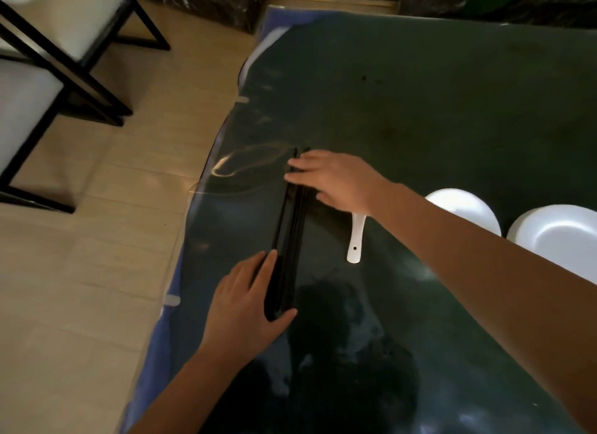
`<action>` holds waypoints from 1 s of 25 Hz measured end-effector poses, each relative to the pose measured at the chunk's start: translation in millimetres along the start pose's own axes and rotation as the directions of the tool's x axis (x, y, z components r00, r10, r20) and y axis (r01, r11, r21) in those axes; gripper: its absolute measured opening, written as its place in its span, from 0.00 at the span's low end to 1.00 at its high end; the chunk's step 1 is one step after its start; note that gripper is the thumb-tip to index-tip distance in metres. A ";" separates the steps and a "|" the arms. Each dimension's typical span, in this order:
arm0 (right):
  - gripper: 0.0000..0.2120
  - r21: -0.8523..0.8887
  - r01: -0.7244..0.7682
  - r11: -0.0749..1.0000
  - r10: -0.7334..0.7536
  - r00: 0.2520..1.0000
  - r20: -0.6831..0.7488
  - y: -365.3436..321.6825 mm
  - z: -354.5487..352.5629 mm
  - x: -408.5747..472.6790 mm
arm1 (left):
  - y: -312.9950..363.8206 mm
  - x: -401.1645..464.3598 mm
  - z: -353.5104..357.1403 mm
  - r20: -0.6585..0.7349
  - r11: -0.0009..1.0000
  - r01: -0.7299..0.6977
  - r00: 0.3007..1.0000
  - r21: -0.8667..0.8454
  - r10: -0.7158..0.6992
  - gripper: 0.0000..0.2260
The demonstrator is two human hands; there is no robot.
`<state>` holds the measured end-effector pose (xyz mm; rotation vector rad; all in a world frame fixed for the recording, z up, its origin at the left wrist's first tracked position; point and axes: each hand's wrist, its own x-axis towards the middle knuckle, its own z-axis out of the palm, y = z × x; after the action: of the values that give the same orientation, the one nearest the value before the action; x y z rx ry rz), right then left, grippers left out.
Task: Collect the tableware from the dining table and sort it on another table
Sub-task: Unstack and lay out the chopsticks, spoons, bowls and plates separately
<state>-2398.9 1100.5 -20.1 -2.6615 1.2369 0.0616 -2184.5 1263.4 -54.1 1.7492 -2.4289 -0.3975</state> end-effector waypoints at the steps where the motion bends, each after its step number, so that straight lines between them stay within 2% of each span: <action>1: 0.29 -0.057 0.068 0.996 -0.064 0.996 0.062 -7.5 4.9 6.8 | 1.6 -0.8 3.2 0.008 1.000 -0.002 1.000 -0.015 0.002 0.38; 3: 0.28 -0.137 0.140 0.981 -0.123 0.984 0.126 -14.0 11.1 17.1 | 3.4 0.4 8.7 -0.002 0.999 -0.019 1.000 -0.049 0.019 0.35; 6: 0.25 -0.185 0.173 0.967 -0.146 0.978 0.152 -15.3 13.2 23.8 | 3.9 2.9 14.3 -0.041 0.997 -0.065 0.997 -0.051 0.063 0.31; 9: 0.24 -0.148 0.125 0.981 -0.103 0.983 0.149 -9.1 17.3 23.3 | 5.5 10.5 14.8 -0.085 0.993 -0.098 0.992 -0.069 0.092 0.28; 12: 0.22 -0.102 0.057 0.993 -0.043 0.990 0.132 -5.6 18.1 22.4 | 4.0 15.5 12.1 -0.085 0.986 -0.134 0.988 -0.099 0.126 0.29; 15: 0.20 -0.145 0.073 0.987 -0.061 0.995 0.084 -6.7 12.6 22.0 | -11.9 14.3 6.1 -0.033 0.961 -0.272 0.962 -0.056 0.270 0.32; 18: 0.19 -0.188 0.064 0.980 -0.055 0.997 0.049 -5.2 10.3 17.3 | -28.7 11.7 2.9 0.063 0.897 -0.422 0.907 0.132 0.417 0.29; 20: 0.20 -0.213 0.039 0.976 -0.020 0.996 0.092 -6.1 13.2 13.0 | -33.3 10.9 3.9 0.122 0.863 -0.455 0.891 0.221 0.438 0.27; 25: 0.26 -0.185 -0.101 0.977 0.123 0.986 0.112 -8.8 22.1 9.5 | -35.6 17.2 5.4 0.162 0.870 -0.447 0.893 0.209 0.420 0.28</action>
<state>-2384.9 1103.3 -41.4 -2.6844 1.4008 0.3655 -2159.0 1237.4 -70.2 1.2082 -2.9531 -0.1529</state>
